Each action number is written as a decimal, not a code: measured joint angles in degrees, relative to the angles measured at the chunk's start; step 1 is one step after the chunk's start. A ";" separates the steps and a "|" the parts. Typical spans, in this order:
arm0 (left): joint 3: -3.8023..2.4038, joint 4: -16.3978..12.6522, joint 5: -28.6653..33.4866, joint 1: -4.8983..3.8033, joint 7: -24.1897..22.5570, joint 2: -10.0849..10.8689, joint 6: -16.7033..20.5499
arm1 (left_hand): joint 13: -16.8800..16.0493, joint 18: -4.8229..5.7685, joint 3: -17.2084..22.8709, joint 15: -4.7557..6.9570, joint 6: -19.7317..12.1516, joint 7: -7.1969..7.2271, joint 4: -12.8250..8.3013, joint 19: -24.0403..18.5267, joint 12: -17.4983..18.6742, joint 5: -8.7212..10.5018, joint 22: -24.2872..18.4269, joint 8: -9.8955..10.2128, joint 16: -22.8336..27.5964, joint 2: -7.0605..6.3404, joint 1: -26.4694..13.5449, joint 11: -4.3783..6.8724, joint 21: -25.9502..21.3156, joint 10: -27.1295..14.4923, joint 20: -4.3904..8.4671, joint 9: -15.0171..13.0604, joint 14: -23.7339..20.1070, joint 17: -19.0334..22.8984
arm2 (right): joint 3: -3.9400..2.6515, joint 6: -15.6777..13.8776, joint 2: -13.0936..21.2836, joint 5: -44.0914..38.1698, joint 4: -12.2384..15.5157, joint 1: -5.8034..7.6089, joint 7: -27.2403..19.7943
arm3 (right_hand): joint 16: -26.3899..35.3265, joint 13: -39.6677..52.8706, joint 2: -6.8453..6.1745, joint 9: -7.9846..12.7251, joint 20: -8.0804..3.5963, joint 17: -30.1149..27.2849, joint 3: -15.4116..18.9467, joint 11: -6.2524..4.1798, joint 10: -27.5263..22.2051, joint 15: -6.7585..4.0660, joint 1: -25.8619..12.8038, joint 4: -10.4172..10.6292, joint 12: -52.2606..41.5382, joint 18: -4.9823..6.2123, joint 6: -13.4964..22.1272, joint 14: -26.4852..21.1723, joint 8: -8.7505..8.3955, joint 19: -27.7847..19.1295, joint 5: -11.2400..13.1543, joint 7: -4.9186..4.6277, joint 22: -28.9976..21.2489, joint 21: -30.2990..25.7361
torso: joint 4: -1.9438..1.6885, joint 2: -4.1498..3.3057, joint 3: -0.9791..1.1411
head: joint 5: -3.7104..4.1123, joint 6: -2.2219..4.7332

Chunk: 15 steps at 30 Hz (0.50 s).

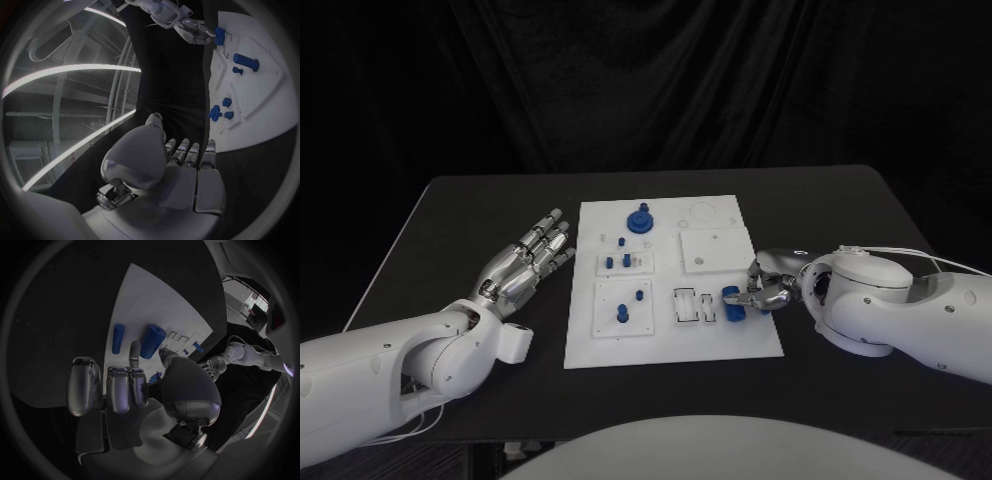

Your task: Assemble the parts on the task board

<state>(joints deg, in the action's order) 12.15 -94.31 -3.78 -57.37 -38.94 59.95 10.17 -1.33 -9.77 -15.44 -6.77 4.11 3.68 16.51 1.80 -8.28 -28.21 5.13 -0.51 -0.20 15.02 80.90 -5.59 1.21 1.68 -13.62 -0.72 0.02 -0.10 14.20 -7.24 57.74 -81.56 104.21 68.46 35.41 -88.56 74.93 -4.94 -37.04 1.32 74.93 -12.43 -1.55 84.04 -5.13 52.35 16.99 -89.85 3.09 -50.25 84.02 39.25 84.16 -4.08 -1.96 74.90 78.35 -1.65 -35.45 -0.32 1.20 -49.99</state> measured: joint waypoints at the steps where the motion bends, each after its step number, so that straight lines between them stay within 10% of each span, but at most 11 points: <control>1: 0.00 0.04 0.00 0.00 0.00 -0.04 -0.05 | 0.00 0.00 0.00 0.00 0.00 0.00 0.00 0.00 -0.09 -0.23 0.05 -0.15 0.00 0.00 0.00 0.00 0.00 0.00 0.00 -0.04 0.00 0.00 | 0.00 0.12 -0.16 -0.05 -0.19 -0.13 0.01 | 0.00 0.00 0.07 0.00 0.00 0.00 0.00 0.00 0.00 0.00 -0.60 0.00 0.00 0.00 0.00 0.00 -0.26 0.00 0.26 0.00 0.00 0.00 | 0.00 0.00 0.00 | 0.03 0.00; 15: 0.00 0.60 -0.04 0.06 0.00 -0.58 -0.63 | -0.05 0.00 0.16 -0.20 -0.01 -0.41 -0.16 -0.20 -0.09 -0.69 0.11 -0.15 0.00 0.01 0.44 -0.41 0.00 -0.01 -0.20 -0.04 0.21 0.02 | 0.00 1.13 -2.77 -0.31 -2.98 -1.65 -0.11 | 0.00 -0.01 1.18 -0.28 0.00 -0.01 0.00 0.00 0.00 0.00 -3.05 0.00 0.00 0.01 0.00 0.00 -0.47 0.00 1.02 0.00 0.00 0.24 | 0.00 -0.01 -0.01 | 0.20 0.00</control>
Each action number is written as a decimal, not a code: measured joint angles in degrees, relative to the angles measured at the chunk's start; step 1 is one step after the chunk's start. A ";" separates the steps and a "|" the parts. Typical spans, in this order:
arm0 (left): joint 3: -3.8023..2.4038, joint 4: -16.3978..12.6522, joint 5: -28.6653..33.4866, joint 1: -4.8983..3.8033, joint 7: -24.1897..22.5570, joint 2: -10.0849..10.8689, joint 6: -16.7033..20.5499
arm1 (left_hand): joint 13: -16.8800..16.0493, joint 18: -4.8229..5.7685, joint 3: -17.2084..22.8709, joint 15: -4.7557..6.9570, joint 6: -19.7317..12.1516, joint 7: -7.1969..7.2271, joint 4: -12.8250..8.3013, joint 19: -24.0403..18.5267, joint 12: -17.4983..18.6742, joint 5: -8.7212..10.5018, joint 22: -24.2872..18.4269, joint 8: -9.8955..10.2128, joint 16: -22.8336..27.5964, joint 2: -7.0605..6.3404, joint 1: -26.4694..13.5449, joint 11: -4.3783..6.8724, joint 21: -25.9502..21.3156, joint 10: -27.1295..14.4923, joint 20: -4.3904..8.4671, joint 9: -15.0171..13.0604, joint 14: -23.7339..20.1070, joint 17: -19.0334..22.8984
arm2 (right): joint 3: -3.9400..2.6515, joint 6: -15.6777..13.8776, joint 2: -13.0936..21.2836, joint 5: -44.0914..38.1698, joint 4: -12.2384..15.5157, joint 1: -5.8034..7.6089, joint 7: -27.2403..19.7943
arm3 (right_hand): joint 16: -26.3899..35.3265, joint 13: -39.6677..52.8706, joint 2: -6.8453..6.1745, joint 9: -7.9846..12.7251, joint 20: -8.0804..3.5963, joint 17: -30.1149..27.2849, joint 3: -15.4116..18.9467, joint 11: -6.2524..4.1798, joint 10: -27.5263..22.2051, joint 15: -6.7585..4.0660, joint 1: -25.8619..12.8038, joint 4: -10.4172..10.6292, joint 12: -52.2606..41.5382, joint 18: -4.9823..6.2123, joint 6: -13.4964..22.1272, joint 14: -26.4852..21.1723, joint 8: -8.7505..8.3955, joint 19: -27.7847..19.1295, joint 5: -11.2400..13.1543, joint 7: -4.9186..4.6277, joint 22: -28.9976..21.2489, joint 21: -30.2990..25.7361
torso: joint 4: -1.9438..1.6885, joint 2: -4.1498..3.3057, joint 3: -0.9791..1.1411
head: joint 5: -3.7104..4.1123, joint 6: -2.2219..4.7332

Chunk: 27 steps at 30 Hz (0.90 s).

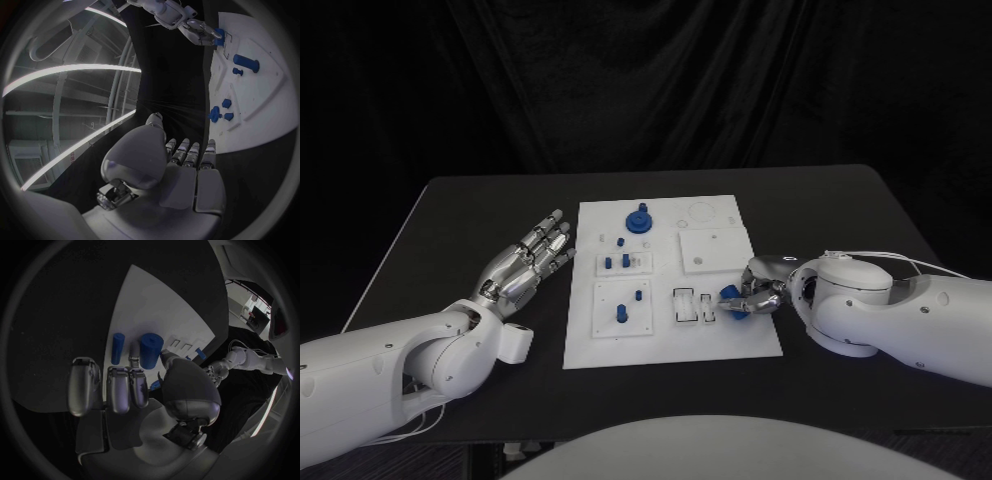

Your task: Assemble the parts on the task board

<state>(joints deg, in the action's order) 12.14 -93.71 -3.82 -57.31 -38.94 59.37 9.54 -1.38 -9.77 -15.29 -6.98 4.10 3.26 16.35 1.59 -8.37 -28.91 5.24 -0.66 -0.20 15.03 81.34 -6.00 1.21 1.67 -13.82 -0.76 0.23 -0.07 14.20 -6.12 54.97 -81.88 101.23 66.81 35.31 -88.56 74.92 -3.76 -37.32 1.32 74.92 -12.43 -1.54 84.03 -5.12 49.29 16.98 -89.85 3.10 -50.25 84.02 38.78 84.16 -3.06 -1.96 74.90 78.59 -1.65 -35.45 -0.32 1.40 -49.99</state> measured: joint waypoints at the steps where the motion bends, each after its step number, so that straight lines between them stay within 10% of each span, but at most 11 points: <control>1: 0.00 0.07 0.00 0.01 0.00 -0.08 -0.06 | 0.00 0.00 0.00 0.00 0.00 0.00 0.00 0.00 0.00 0.00 0.00 0.00 0.00 0.00 0.00 0.00 0.00 0.00 0.00 0.00 0.00 0.00 | 0.00 0.08 -0.27 0.09 -0.30 -0.07 -0.03 | 0.00 0.00 0.00 -0.04 0.00 0.00 0.00 0.00 0.00 0.00 -0.01 0.00 0.00 0.01 0.00 0.00 0.00 0.00 0.00 0.00 0.00 0.00 | -0.01 0.00 0.00 | 0.01 0.00; 8: 0.00 0.39 -0.02 0.07 0.00 -0.41 -0.32 | 0.00 0.01 0.31 -0.21 0.00 0.00 0.01 0.21 0.00 -0.34 0.03 0.00 0.00 0.23 0.23 0.00 0.00 0.00 -0.21 0.00 -0.21 0.00 | -0.21 0.31 -1.45 0.91 -1.48 -0.38 -0.34 | 0.00 0.00 0.86 -0.39 0.00 0.00 -0.25 0.00 0.00 0.00 -1.71 -0.25 0.00 0.01 -0.28 0.00 -0.72 0.00 -3.14 -0.01 0.00 0.00 | 0.00 0.00 0.00 | -0.03 0.00; 17: 0.00 0.79 -0.03 0.16 0.00 -0.62 -0.56 | 0.01 0.01 0.47 -0.21 0.00 0.00 -0.15 0.21 0.00 -0.61 0.04 0.00 0.00 0.47 0.47 -0.19 0.00 0.20 -0.21 0.01 -0.21 -0.01 | -0.36 -0.17 -1.84 1.96 -1.83 -0.49 -1.63 | 0.24 -0.01 -2.04 -0.73 -0.20 -0.01 -4.61 -0.42 0.01 -0.16 7.11 -1.12 0.00 0.01 -0.60 -0.05 -1.10 -0.20 -32.87 -0.18 0.00 0.00 | -0.01 -0.02 0.01 | -0.28 0.00; 23: 0.00 1.08 -0.04 0.28 0.00 -0.92 -0.75 | 0.01 0.01 0.63 -0.21 -0.21 -0.21 0.01 0.21 0.00 -0.61 0.04 0.00 0.00 0.24 0.69 -0.40 0.00 -0.01 -0.21 0.01 -0.21 -0.02 | -0.18 -3.32 -0.50 2.52 -0.69 -0.72 -3.13 | -0.02 -0.01 -4.13 -1.35 -0.61 -0.01 -5.97 -0.91 -0.11 -0.45 9.20 0.25 0.00 0.02 -1.01 -0.03 -2.47 -0.20 -45.56 0.23 0.00 1.01 | -0.01 -0.03 0.01 | -0.30 0.00; 27: 0.00 1.24 -0.05 0.33 0.00 -0.98 -0.83 | 0.00 0.01 0.79 -0.33 0.01 -0.43 -0.15 0.21 -0.28 -0.85 0.12 0.00 0.00 0.53 0.98 -0.59 0.00 0.18 -0.21 0.01 -0.08 -0.03 | 0.02 -6.12 0.66 3.54 0.89 -0.97 -4.04 | -0.19 -0.01 -4.34 -1.40 -0.61 -0.01 -6.27 -1.05 0.02 -0.62 9.41 0.54 0.00 0.01 -1.01 0.06 -1.74 -0.20 -46.21 0.23 0.00 1.77 | -0.01 -0.03 0.02 | -0.38 0.00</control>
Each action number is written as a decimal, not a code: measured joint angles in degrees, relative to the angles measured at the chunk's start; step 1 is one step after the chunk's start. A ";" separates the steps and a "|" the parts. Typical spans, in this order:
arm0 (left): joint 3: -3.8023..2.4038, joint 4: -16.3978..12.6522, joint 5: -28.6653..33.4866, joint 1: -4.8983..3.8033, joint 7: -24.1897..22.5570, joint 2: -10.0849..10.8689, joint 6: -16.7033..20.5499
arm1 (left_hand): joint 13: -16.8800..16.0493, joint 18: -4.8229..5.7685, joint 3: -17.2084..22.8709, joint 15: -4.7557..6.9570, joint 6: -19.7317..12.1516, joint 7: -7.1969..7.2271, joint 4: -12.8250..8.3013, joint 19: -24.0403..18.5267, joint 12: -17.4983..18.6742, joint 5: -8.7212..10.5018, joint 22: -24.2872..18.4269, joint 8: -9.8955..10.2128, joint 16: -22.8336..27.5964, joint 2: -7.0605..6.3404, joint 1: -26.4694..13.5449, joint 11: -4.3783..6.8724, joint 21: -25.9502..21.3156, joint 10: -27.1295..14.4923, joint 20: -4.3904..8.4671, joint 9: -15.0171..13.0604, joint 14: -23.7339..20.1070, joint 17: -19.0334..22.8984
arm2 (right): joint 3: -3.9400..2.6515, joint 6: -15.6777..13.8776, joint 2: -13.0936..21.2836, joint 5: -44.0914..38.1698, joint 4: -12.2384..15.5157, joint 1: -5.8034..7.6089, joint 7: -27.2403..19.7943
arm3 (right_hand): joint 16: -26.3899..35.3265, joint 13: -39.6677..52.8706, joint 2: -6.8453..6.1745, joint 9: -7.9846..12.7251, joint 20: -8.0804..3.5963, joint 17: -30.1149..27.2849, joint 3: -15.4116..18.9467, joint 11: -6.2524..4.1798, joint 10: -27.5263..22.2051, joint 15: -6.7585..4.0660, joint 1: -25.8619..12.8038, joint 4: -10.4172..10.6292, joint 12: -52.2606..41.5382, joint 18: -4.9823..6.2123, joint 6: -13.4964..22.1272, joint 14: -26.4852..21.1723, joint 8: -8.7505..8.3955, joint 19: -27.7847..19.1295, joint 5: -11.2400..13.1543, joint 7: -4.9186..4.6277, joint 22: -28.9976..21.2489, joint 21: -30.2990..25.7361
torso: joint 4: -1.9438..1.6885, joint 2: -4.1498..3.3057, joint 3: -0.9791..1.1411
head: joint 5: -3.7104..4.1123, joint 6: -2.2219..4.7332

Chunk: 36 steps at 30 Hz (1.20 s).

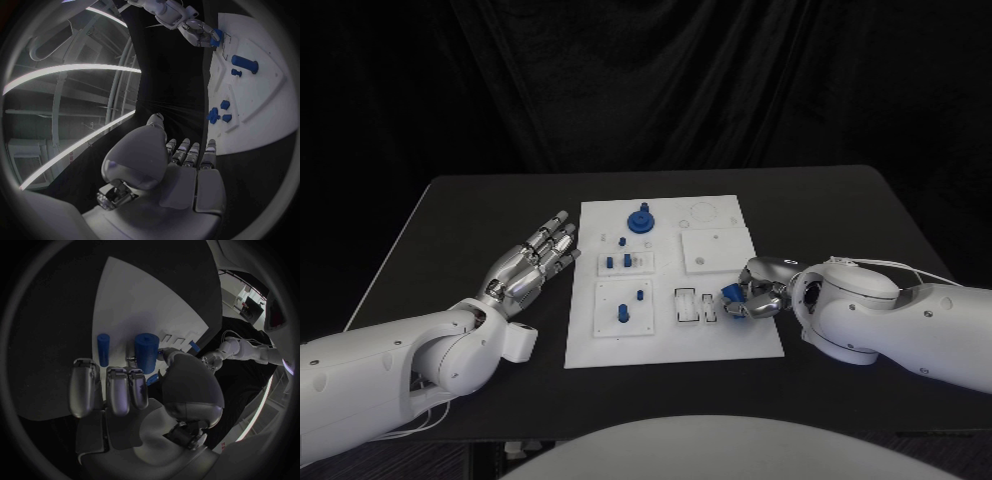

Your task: Assemble the parts on the task board

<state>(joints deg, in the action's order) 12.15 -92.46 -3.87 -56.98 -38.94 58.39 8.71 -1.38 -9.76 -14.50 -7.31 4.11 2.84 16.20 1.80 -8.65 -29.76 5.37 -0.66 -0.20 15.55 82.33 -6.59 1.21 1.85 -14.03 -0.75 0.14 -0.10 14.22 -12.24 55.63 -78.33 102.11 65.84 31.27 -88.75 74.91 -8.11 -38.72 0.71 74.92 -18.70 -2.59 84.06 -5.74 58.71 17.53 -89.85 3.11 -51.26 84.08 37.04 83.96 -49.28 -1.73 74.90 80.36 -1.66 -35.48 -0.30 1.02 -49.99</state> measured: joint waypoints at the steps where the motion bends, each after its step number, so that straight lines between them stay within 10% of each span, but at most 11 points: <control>1: 0.00 0.02 0.00 0.00 0.00 -0.01 -0.02 | -0.03 0.00 0.00 -0.08 0.04 -0.04 0.00 0.00 0.00 0.00 0.00 0.00 0.00 0.00 0.00 -0.01 0.00 0.01 0.00 0.00 0.09 0.00 | 0.00 -0.70 0.24 0.35 0.47 0.00 -0.21 | 0.00 0.00 0.00 -0.01 0.00 0.00 -0.08 -0.01 0.01 -0.16 0.00 0.08 0.00 0.00 0.00 -0.01 0.02 0.00 0.00 0.00 0.00 0.49 | 0.00 0.00 0.01 | -0.02 0.00; 7: 0.00 0.14 0.00 0.03 0.00 -0.07 -0.13 | -0.04 0.00 0.00 -0.08 0.09 -0.09 0.00 0.00 0.00 0.00 0.00 0.00 0.00 0.00 0.00 -0.01 0.00 0.01 0.00 0.00 0.08 0.00 | -0.04 -4.46 0.91 3.70 3.12 0.00 -1.39 | 0.93 0.00 0.13 -1.01 -0.40 0.00 -0.58 -0.23 -0.10 -0.24 -0.13 0.58 0.00 -0.92 -0.02 -0.09 0.02 0.00 0.89 -0.03 0.00 3.34 | 0.00 0.02 0.01 | -0.09 0.00; 17: 0.00 0.21 -0.01 0.05 0.00 -0.36 -0.28 | -0.03 0.01 0.32 -0.08 -0.11 -0.29 0.00 0.20 0.01 0.01 0.05 0.00 0.00 0.23 0.23 -0.21 0.00 -0.19 -0.20 0.00 0.08 -0.02 | -0.03 -4.75 -2.15 8.62 2.95 0.00 -1.60 | 1.74 -0.01 3.24 -1.67 -0.40 0.00 -1.19 -0.29 -0.15 -0.26 -3.35 1.19 0.00 -0.90 -0.04 -0.10 -1.16 0.00 17.22 -0.03 0.00 3.05 | 0.03 0.09 0.00 | 0.01 0.00; 32: 0.00 0.57 -0.02 0.10 0.00 -0.63 -0.60 | -0.02 0.00 0.47 -0.39 -0.11 -0.29 -0.16 -0.01 -0.21 -0.47 0.11 0.00 0.00 0.23 0.68 -0.20 0.12 -0.19 -0.41 0.00 0.40 -0.04 | -0.03 -4.26 -5.97 10.73 -0.01 0.00 -1.77 | 1.99 -0.01 5.04 -1.46 -0.40 -0.01 0.72 -0.18 -0.01 -0.37 -8.02 -0.90 0.00 -0.90 -1.07 -0.19 -2.22 0.00 22.07 0.37 0.00 2.17 | -0.03 0.00 -0.02 | -0.08 0.00; 36: 0.00 0.68 -0.03 0.12 0.00 -0.68 -0.74 | -0.02 0.01 0.63 -0.49 -0.12 -0.29 -0.31 -0.01 -0.21 -0.47 0.11 0.00 0.00 0.23 0.68 -0.38 0.22 -0.01 -0.41 0.00 0.49 -0.04 | -0.03 -4.66 -6.24 10.91 -0.17 -0.01 -1.92 | 1.99 -0.01 6.39 -1.66 -0.40 -0.01 2.83 -0.19 0.00 -0.36 -9.37 -0.87 0.00 -0.89 -1.58 -0.19 -2.59 -0.01 28.44 0.69 0.00 2.17 | -0.03 0.00 -0.03 | -0.09 0.00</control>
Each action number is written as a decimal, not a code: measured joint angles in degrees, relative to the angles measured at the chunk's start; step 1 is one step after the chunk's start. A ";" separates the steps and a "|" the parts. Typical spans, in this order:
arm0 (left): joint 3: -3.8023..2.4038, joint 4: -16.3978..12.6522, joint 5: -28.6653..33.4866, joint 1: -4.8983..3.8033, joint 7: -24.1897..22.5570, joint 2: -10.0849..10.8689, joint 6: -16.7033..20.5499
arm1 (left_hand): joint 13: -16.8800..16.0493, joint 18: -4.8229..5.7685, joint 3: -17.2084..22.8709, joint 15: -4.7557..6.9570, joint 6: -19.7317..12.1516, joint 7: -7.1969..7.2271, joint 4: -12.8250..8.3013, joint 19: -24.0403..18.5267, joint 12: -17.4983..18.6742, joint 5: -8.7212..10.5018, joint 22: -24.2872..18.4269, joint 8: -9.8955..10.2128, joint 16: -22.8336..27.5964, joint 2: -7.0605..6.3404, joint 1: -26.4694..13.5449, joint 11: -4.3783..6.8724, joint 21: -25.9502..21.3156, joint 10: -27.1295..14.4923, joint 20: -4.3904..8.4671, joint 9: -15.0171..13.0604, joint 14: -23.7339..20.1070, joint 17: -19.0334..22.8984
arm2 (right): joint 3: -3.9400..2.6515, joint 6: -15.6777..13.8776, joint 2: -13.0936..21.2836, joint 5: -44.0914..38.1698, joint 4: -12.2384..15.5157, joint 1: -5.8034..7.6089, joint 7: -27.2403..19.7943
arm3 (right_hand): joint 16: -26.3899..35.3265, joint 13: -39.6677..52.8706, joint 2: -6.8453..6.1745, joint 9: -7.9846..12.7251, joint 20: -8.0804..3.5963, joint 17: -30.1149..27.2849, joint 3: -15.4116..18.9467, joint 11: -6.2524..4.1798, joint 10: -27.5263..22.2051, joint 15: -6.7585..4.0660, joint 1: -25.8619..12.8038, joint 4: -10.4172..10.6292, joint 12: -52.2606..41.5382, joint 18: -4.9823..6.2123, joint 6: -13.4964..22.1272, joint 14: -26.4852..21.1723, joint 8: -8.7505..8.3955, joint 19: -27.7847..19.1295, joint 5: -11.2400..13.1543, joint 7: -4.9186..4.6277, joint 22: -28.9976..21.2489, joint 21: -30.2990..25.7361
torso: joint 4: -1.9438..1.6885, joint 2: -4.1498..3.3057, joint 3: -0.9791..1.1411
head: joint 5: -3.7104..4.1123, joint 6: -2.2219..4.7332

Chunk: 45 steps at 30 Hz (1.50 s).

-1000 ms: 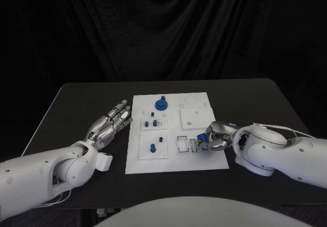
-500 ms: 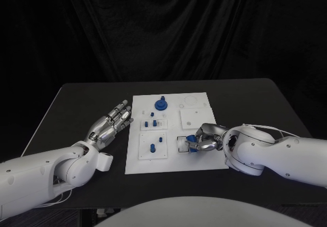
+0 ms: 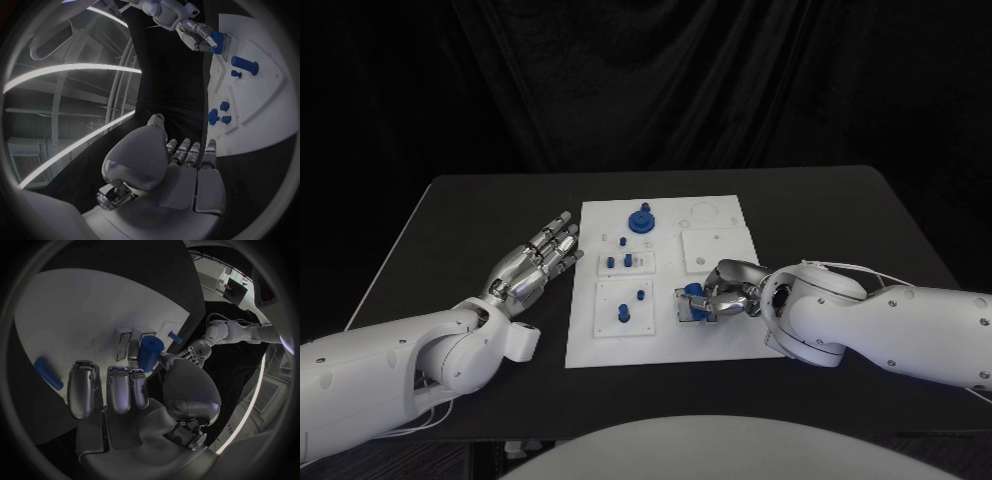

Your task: Assemble the parts on the task board

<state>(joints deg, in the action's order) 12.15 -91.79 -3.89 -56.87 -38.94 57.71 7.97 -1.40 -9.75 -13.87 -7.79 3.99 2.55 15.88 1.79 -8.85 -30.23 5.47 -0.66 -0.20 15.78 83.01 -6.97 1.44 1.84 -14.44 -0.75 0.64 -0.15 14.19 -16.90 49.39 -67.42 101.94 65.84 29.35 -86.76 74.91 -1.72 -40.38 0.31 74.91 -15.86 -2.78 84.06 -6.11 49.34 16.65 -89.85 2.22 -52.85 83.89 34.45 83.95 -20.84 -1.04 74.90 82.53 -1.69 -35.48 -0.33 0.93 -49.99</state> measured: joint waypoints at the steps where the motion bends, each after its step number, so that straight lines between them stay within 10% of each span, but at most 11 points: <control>1: 0.00 0.02 0.00 0.01 0.00 -0.01 -0.04 | 0.00 0.00 0.00 0.00 0.00 0.00 0.00 0.00 0.00 0.00 0.00 0.00 0.00 0.00 0.00 -0.01 0.00 0.01 0.00 0.00 0.00 0.00 | 0.00 -0.09 -0.04 0.05 -0.03 0.00 -0.02 | 0.00 0.02 0.25 -0.07 0.00 0.00 0.87 0.00 0.00 0.00 -1.13 0.02 0.00 0.00 -0.12 0.00 -0.20 0.00 2.74 0.13 0.00 -0.23 | 0.01 0.01 0.00 | -0.03 0.00; 8: 0.00 0.16 0.00 0.05 0.00 -0.17 -0.18 | 0.00 0.00 0.00 0.00 0.21 -0.21 0.00 0.00 0.00 -0.34 0.07 0.00 0.00 0.00 0.44 -0.01 0.00 0.02 0.00 0.00 0.00 -0.01 | 0.00 -0.28 -0.06 0.16 -0.26 0.00 -0.02 | 0.00 0.04 0.64 -0.26 0.00 0.00 5.54 0.00 0.00 0.00 -6.39 0.17 0.00 0.00 0.24 0.00 -0.95 0.00 12.98 -0.22 0.05 -0.67 | 0.01 0.02 -0.01 | -0.09 0.00; 20: 0.00 0.43 0.00 0.14 0.00 -0.41 -0.41 | 0.01 0.01 0.16 -0.21 0.01 -0.41 -0.16 0.21 0.01 -0.34 0.13 0.00 0.00 0.00 0.44 -0.22 0.00 -0.19 -0.21 0.00 -0.21 -0.02 | -0.01 -0.99 1.18 -0.13 0.06 -0.01 -0.13 | 0.00 0.03 2.06 -0.73 0.00 0.00 12.96 0.24 -0.24 0.16 -10.43 0.16 0.00 0.01 0.03 0.15 -1.23 0.00 14.69 -0.42 0.04 -0.67 | 0.04 0.04 -0.01 | -0.26 0.00; 28: 0.00 0.65 -0.01 0.20 0.00 -0.54 -0.54 | 0.01 0.00 0.31 -0.42 0.22 -0.62 0.00 0.21 0.01 -0.34 0.13 0.00 0.00 0.00 0.44 -0.22 0.00 -0.19 -0.20 0.00 0.00 -0.03 | -0.01 -1.97 3.29 -0.30 1.31 -0.02 -1.41 | 0.00 0.03 4.02 -1.54 0.00 0.00 14.73 0.23 -0.24 0.16 -0.69 -0.55 0.00 0.00 -0.38 0.15 -1.23 0.00 3.70 -0.42 0.03 -0.67 | 0.05 0.04 0.00 | -0.47 0.00; 45: 0.00 0.68 -0.01 0.30 0.00 -0.33 -0.65 | 0.02 0.00 0.47 -0.41 0.27 -0.66 -0.17 0.20 0.01 -0.55 0.12 0.00 0.00 0.01 0.91 -0.22 0.00 -0.19 -0.20 -0.05 0.00 -0.04 | 0.00 -2.19 11.63 -5.71 6.66 -0.02 -2.27 | 0.00 0.02 2.55 -2.18 0.00 0.00 15.95 0.23 -0.24 0.16 13.35 -2.54 0.00 0.01 0.85 0.15 -1.96 0.00 -8.02 -0.62 0.02 0.50 | 0.05 0.06 -0.01 | -0.88 0.00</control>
<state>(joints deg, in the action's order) 12.15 -91.11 -3.91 -56.56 -38.94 57.39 7.32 -1.38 -9.75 -13.39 -8.21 4.26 1.89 15.72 2.00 -8.84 -30.79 5.59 -0.66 -0.21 15.79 83.92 -7.19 1.44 1.65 -14.64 -0.79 0.64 -0.19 14.19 -19.08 61.02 -73.13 108.61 65.82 27.08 -86.76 74.92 0.83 -42.56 0.31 74.91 0.08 -2.55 83.82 -5.94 62.69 14.12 -89.84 2.23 -52.00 84.04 32.49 83.95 -28.85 -1.66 74.92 83.03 -1.64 -35.42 -0.34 0.05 -49.99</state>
